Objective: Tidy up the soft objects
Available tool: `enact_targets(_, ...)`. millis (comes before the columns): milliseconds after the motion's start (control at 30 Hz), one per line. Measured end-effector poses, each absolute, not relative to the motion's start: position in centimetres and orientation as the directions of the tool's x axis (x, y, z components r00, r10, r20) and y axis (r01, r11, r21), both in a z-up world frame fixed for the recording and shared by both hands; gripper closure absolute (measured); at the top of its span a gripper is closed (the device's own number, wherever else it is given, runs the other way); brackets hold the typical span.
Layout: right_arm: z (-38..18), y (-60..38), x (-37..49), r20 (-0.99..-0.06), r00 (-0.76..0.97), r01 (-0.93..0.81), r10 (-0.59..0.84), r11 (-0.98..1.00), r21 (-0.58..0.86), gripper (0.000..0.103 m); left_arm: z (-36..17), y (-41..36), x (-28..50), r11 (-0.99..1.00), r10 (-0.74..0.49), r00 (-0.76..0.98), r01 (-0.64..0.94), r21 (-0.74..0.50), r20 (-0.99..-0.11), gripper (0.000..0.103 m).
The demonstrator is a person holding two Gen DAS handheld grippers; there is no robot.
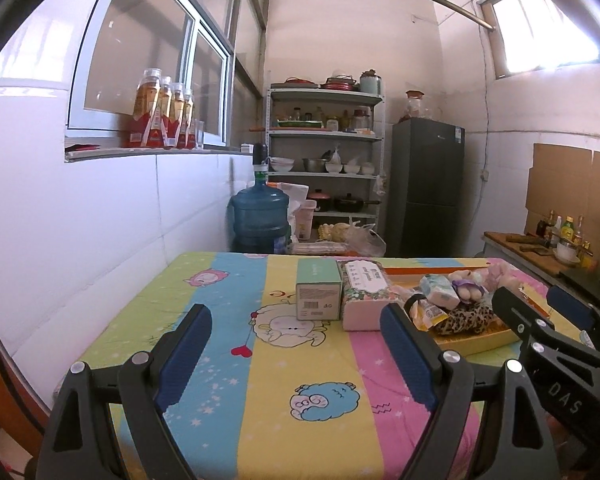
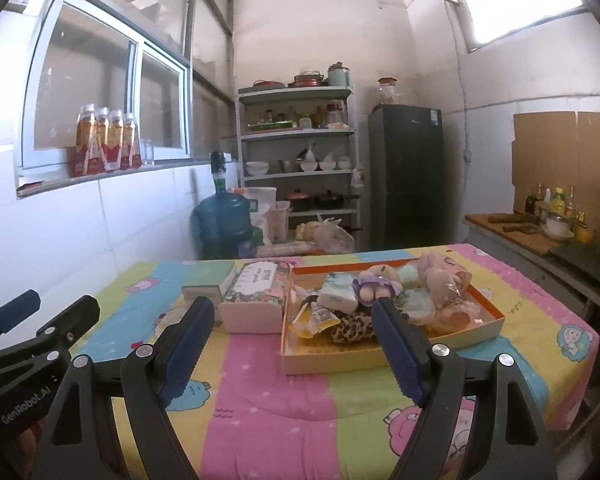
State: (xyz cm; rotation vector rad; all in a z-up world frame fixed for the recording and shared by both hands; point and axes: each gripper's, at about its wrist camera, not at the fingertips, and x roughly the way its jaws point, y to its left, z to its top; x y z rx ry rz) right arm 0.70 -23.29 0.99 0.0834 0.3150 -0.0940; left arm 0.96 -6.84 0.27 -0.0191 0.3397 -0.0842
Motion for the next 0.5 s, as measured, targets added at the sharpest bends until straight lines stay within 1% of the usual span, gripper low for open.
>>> enact_targets(267, 1.2, -22.8, 0.7, -0.315, 0.943, 0.13, -0.109, 0.99, 0.047, 0.021, 0.2, -6.1, 0.7, 0.997, -0.073, 0.941, 0.06, -0.047, -0.332, 0.017)
enact_targets(500, 1.4, -22.0, 0.5, -0.307, 0.947, 0.113, -0.1, 0.993, 0.026, 0.021, 0.2, -5.8, 0.6, 0.998, -0.058, 0.942, 0.045, -0.049, -0.33, 0.017)
